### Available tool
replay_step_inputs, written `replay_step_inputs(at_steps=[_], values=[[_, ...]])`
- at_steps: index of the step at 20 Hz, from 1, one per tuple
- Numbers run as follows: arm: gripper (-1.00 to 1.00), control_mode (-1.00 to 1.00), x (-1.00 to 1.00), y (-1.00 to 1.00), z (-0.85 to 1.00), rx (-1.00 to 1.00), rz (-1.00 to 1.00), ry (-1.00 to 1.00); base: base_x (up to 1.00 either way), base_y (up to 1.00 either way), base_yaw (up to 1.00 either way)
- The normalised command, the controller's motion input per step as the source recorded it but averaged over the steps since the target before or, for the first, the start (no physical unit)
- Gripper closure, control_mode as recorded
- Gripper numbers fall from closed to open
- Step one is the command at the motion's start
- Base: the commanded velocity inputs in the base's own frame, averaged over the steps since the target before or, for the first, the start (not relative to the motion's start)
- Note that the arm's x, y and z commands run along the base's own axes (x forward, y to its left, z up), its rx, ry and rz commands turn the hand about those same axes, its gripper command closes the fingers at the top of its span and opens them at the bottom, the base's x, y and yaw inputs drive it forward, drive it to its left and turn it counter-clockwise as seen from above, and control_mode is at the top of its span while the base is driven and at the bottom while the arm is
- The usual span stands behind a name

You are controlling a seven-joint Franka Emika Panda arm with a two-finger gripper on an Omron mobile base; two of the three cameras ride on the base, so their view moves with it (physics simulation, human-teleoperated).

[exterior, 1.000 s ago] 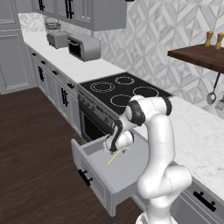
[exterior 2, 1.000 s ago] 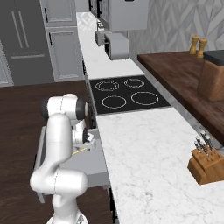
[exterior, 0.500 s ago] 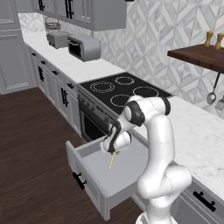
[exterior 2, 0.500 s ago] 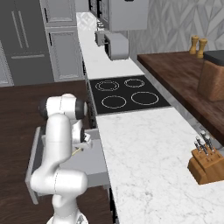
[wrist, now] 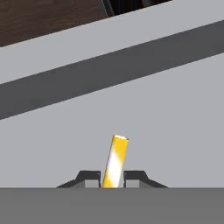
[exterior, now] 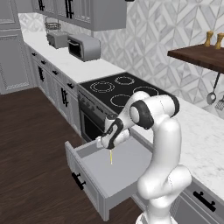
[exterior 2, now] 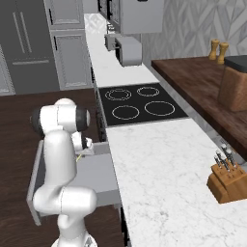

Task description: Take a straw from the drawer in front and place it inside the glass cup on the dining counter.

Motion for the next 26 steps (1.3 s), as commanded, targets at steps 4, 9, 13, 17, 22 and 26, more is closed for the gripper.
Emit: replay_step_inputs(at_steps=[4,9,13,17,22,26], values=[[1.0,-1.0,-0.46,0.0,1.0,0.0,0.21,-0.12,0.0,0.0,0.0],[1.0,-1.0,-0.61,-0.01,1.0,0.0,0.23,-0.14,0.0,0.0,0.0],[1.0,-1.0,-0.57,-0.22,1.0,0.0,0.17,-0.21,0.0,0.0,0.0],[1.0,-1.0,-0.34,-0.29,1.0,0.0,0.07,-0.16,0.0,0.0,0.0],[1.0,-1.0,-0.31,-0.11,1.0,0.0,0.0,-0.06,0.0,0.0,0.0],[1.0,-1.0,-0.25,-0.02,1.0,0.0,0.0,0.0,0.0,0.0,0.0]])
